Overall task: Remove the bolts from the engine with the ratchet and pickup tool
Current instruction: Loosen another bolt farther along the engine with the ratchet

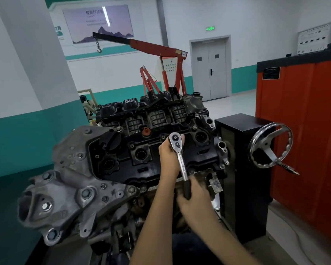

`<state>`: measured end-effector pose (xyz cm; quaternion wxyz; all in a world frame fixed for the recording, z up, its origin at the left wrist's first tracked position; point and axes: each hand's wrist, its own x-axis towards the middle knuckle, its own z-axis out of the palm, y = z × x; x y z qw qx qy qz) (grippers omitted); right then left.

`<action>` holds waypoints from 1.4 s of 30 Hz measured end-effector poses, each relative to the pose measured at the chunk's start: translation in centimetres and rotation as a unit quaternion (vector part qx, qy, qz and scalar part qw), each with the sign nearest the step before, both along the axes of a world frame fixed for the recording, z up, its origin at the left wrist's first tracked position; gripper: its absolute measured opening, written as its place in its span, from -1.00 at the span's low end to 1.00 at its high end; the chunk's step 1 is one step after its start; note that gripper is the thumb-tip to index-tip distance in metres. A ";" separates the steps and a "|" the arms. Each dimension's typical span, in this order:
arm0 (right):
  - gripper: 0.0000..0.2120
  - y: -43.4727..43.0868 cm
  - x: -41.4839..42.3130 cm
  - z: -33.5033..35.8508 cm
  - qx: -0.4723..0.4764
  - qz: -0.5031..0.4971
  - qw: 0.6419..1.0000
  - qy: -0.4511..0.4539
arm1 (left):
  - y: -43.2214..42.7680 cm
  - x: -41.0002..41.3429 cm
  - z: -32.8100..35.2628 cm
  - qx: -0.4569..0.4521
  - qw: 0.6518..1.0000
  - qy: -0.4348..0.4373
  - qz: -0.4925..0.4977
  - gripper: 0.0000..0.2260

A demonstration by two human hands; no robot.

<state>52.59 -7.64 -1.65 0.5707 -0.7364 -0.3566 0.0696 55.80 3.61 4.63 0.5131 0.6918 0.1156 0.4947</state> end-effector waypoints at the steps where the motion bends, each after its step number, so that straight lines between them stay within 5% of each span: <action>1: -0.78 0.9 -0.9 -0.2 0.020 0.002 1.000 0.015 | 0.1 -0.1 0.0 -0.002 1.000 0.004 0.005 -0.52; 7: -0.72 -4.3 5.6 3.2 -0.109 0.053 0.984 -0.128 | 0.8 -0.5 0.4 0.036 0.998 0.030 -0.029 -0.55; 11: -0.80 -6.2 12.1 8.8 -0.292 -0.005 0.876 -0.384 | 0.5 -0.3 0.6 0.060 0.997 0.044 -0.009 -0.58; 13: -0.85 -5.5 12.7 10.0 -0.299 -0.036 0.845 -0.442 | 0.7 -0.3 0.4 0.044 0.998 0.044 -0.010 -0.73; 16: -0.83 -5.3 10.8 7.1 -0.252 -0.071 0.888 -0.379 | 0.6 -0.4 0.2 0.024 0.999 0.027 -0.001 -0.59; 19: -0.79 -4.5 5.4 2.1 -0.098 -0.029 0.984 -0.149 | -0.3 -0.1 0.2 0.033 0.999 0.007 0.006 -0.49; 24: -0.85 1.2 -1.1 -0.5 0.048 -0.013 0.999 0.022 | 0.0 0.1 0.6 0.048 0.998 0.017 0.034 -0.53; 27: -0.83 -0.2 0.7 0.1 0.001 0.010 1.000 -0.016 | 0.5 -0.3 0.6 0.061 0.997 0.036 0.021 -0.54; 30: -0.74 -4.5 6.4 2.7 -0.111 0.049 0.981 -0.154 | 0.3 -0.3 0.6 0.064 0.997 0.045 -0.006 -0.51; 35: -0.85 -5.8 13.2 9.9 -0.298 -0.006 0.854 -0.426 | 0.2 -0.6 0.7 0.050 0.998 0.038 -0.006 -0.65; 37: -0.84 -5.3 12.6 9.6 -0.294 -0.044 0.842 -0.450 | 0.5 -0.9 0.4 0.018 0.999 0.027 -0.008 -0.66; 42: -0.77 -4.1 4.6 1.9 -0.099 -0.015 0.986 -0.134 | -0.5 -0.5 0.1 -0.006 1.000 0.013 -0.009 -0.51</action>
